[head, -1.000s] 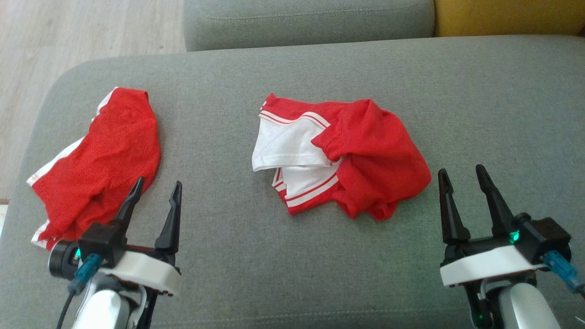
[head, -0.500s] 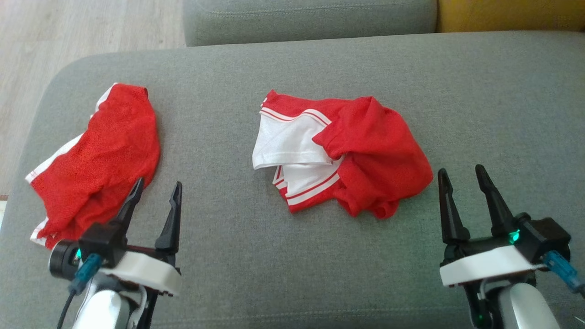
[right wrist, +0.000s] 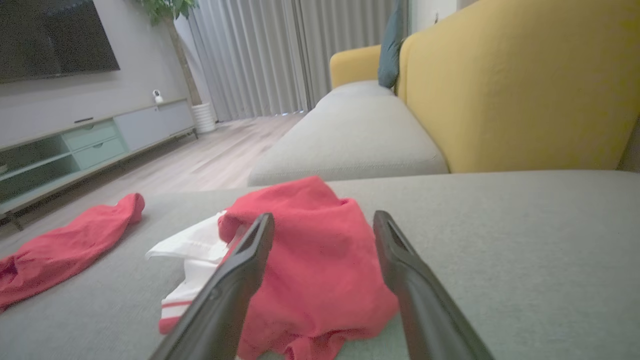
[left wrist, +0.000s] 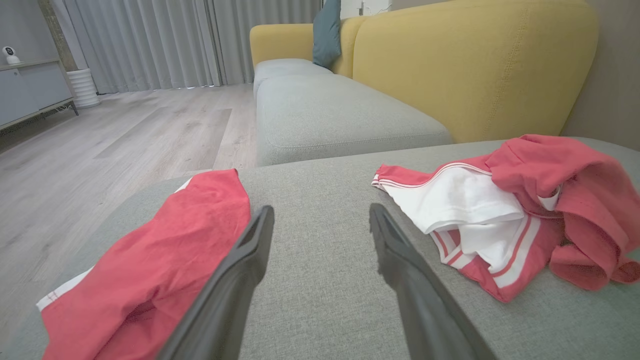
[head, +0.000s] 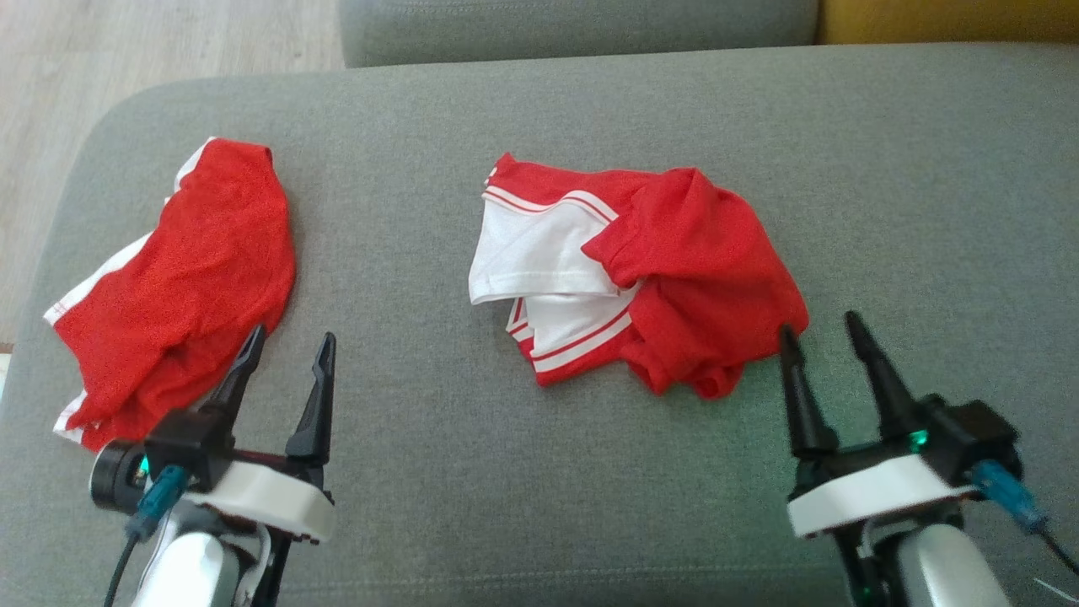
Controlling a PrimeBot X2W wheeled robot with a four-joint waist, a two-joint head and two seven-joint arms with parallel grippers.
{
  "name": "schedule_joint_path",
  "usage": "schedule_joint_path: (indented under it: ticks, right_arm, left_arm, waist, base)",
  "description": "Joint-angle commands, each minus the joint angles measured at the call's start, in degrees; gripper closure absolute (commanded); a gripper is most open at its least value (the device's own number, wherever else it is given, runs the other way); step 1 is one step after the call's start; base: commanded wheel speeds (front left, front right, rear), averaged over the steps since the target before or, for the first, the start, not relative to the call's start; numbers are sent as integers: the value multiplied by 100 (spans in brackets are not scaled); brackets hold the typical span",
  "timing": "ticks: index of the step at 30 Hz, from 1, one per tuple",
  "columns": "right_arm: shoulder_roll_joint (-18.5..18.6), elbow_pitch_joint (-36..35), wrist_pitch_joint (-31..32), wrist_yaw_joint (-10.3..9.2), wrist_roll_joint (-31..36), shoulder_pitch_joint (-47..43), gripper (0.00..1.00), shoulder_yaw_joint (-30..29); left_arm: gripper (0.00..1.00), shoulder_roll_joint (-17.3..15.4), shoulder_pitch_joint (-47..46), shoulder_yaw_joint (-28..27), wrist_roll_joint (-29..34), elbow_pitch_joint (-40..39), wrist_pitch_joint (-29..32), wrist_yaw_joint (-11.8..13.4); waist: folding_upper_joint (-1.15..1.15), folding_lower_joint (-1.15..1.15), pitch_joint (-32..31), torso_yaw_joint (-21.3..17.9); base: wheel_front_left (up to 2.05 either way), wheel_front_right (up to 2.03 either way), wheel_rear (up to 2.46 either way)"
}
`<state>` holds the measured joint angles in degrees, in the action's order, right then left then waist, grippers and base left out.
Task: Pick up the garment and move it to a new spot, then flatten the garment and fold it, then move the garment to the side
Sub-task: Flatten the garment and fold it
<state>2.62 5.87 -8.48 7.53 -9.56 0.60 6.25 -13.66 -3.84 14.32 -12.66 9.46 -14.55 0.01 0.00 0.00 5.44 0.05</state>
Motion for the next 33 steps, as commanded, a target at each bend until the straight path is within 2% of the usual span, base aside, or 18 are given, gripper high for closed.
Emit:
schedule_joint_path:
  ticks: [1,11,16,23,24,26,33]
  right_arm:
    - [26,-146,31,-4,19,213,0,195]
    - [26,442,646,-4,228,557,0,1110]
    - [26,646,733,-4,448,841,0,1250]
    - [26,941,881,-4,588,1084,0,1090]
    - [26,984,900,-4,574,1113,13,1065]
    - [26,1061,909,-4,550,1173,100,1027]
    - [26,1195,780,-4,443,1324,100,856]
  left_arm:
    - [0,-101,-325,-234,2,-200,-45,10]
    - [0,-34,-568,-241,12,-210,-45,-82]
    - [0,30,-655,-262,37,-203,-45,-124]
    - [0,93,-739,-277,108,-137,-45,-228]
    - [0,98,-750,-284,119,-131,-45,-240]
    - [0,109,-771,-294,142,-121,-45,-267]
    - [0,180,-805,-329,202,-107,-45,-341]
  waist:
    - [0,0,25,10]
    - [0,0,352,181]
    - [0,0,448,254]
    - [0,0,527,313]
    - [0,0,537,315]
    - [0,0,558,319]
    - [0,0,599,310]
  base:
    - [0,0,0]
    - [0,0,0]
    - [0,0,0]
    - [0,0,0]
    - [0,0,0]
    - [0,0,0]
    - [0,0,0]
